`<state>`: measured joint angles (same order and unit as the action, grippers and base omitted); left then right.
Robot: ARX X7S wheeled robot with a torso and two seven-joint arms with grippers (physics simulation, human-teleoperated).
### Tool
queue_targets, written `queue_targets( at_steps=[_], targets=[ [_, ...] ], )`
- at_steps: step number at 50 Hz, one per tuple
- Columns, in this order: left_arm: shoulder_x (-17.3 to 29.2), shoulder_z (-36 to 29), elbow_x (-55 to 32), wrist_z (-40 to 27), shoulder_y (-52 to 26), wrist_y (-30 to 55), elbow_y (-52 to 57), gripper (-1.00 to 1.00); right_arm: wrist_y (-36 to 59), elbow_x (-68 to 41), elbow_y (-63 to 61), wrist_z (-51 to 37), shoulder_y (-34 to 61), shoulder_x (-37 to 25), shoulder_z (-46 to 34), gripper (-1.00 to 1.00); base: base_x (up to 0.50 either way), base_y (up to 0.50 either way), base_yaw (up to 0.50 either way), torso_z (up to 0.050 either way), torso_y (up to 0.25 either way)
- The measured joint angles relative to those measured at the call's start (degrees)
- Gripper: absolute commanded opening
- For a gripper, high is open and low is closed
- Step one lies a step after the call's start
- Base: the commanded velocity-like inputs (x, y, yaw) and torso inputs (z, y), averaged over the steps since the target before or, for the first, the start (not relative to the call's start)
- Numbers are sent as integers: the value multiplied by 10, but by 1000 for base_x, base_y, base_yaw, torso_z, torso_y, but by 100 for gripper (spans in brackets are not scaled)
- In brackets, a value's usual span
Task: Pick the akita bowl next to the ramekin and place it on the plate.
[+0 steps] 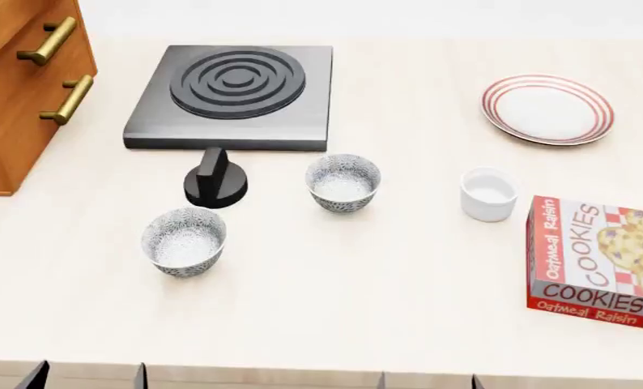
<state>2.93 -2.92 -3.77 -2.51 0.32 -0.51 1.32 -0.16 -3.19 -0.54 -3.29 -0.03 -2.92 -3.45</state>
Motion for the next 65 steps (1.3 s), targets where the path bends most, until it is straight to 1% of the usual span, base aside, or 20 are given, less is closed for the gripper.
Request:
queue_targets(
  at_steps=[7, 14, 32, 51, 65],
  targets=[
    [8, -4, -2, -11, 3, -15, 19, 100, 12, -9, -21, -8, -2, -7, -7, 100, 0, 0, 0, 0, 0],
    [17, -7, -6, -21, 3, -2, 59, 100, 36, -19, -56, -19, -5, -16, -7, 100, 0, 0, 0, 0, 0],
    [43, -4, -39, -42, -21, 96, 210, 100, 145, -27, -196, -59, -2, -43, -1, 100, 0, 0, 0, 0, 0],
    [66, 23, -94, -70, -92, 218, 355, 100, 283, -42, -358, -83, 28, -72, 4, 100, 0, 0, 0, 0, 0],
    [80, 52, -140, -96, -134, 278, 430, 100, 338, -24, -443, -102, 46, -95, -9, 100, 0, 0, 0, 0, 0]
  ],
)
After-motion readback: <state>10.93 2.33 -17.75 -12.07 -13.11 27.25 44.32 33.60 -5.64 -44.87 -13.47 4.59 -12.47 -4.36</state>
